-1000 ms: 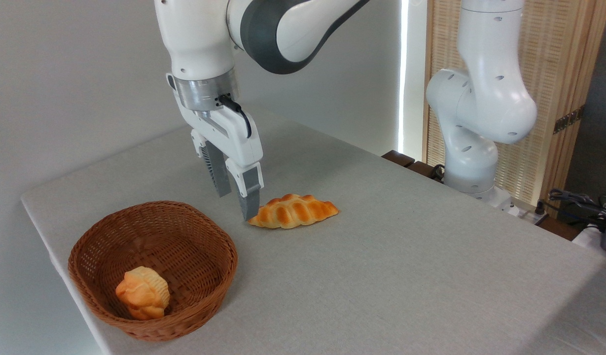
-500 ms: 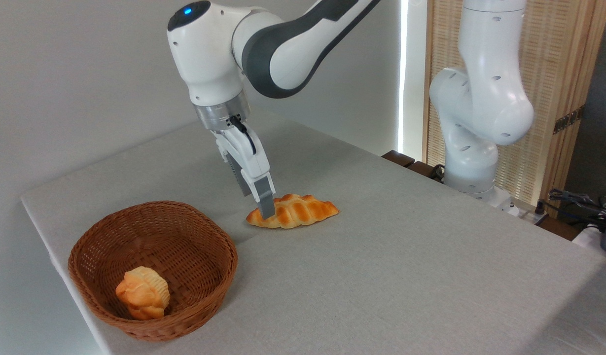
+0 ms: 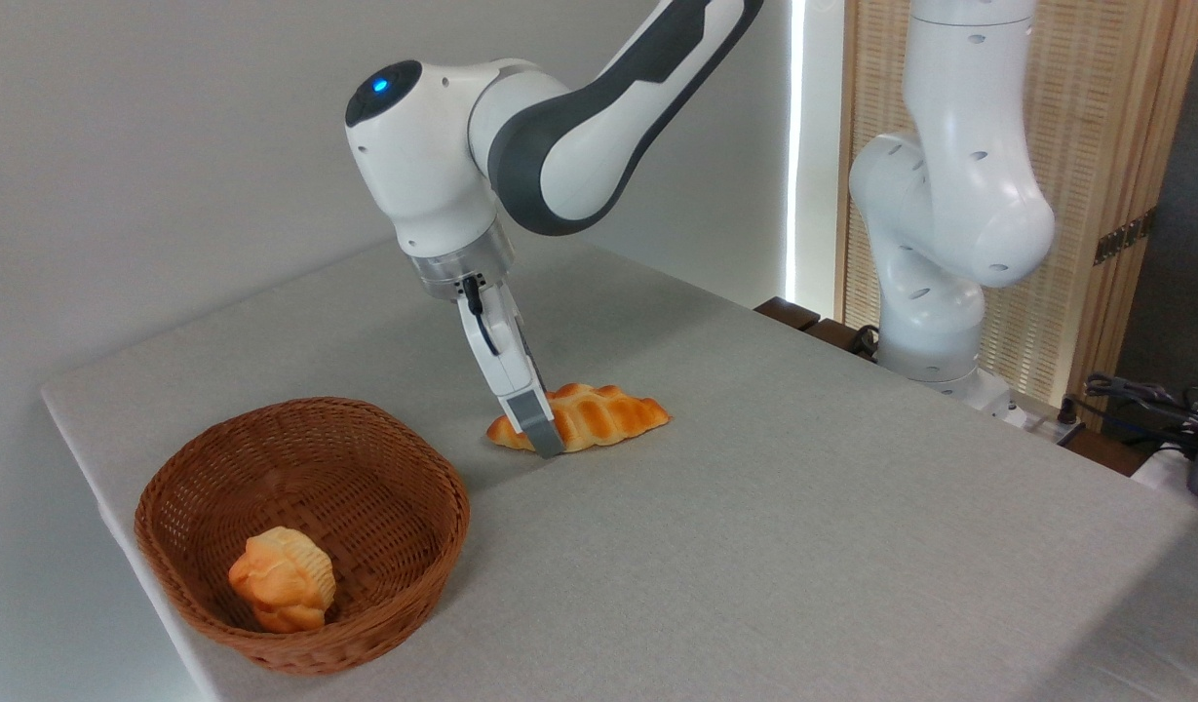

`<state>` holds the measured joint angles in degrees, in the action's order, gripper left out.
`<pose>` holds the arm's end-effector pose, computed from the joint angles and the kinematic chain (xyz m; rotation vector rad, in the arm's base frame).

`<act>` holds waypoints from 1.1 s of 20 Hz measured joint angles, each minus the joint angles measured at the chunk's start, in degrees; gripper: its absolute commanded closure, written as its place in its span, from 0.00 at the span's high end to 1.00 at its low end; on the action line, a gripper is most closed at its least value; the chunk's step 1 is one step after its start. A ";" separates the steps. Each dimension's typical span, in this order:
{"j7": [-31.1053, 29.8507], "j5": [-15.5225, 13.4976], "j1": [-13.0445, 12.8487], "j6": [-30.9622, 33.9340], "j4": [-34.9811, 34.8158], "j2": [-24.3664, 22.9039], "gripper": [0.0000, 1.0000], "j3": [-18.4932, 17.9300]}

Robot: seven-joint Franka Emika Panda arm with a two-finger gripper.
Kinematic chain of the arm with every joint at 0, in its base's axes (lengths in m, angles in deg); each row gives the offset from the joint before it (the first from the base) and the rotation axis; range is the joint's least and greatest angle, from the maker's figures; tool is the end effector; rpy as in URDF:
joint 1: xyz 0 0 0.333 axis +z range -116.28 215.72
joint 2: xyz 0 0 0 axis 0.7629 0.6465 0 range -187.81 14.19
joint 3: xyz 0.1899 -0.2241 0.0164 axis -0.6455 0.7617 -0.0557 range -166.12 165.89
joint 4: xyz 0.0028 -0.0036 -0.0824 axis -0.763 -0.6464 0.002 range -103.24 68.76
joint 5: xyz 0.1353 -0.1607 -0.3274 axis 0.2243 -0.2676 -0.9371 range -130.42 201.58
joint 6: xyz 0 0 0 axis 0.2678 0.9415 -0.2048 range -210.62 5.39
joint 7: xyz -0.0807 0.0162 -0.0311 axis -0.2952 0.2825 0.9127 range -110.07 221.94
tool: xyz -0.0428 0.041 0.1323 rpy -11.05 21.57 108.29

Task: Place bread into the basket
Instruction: 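Close the gripper on the middle of the croissant roll, then lift the croissant roll and carry it over the wicker basket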

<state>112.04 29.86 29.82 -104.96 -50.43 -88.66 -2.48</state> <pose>0.4705 -0.1600 0.3428 2.4198 -1.7319 -0.2499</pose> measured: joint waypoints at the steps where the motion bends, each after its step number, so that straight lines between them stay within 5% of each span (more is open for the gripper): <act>1: 0.04 0.00 -0.20 0.00 0.00 0.23 0.34 0.00; 22: 0.04 0.00 -0.34 0.73 1.54 -0.80 0.39 -0.49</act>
<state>112.08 29.86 29.49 -104.24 -48.89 -89.46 -2.97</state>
